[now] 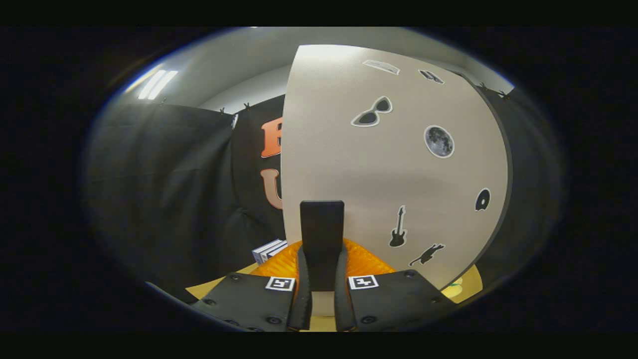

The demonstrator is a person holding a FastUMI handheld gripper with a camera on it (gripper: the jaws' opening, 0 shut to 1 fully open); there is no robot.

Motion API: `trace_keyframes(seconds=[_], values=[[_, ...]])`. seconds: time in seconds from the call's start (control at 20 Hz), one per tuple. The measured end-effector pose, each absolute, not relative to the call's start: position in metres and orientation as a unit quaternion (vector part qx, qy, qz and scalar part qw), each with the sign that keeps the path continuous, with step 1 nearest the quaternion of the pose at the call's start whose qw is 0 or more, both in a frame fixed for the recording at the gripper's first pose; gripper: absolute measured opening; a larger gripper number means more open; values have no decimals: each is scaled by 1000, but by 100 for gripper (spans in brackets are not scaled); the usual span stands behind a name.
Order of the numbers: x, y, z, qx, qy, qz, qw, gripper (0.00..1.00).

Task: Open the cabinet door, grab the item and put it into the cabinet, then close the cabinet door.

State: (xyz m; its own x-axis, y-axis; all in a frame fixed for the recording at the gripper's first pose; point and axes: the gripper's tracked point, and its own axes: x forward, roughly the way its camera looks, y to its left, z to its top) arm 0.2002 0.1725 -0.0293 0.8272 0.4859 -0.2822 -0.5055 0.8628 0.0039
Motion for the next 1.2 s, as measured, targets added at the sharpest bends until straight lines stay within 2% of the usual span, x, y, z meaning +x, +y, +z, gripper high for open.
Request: trace_keyframes(seconds=[0.4,1.2], values=[[132,116,-10,-28,151,327,932,26],[116,73,2,8,154,401,903,26]])
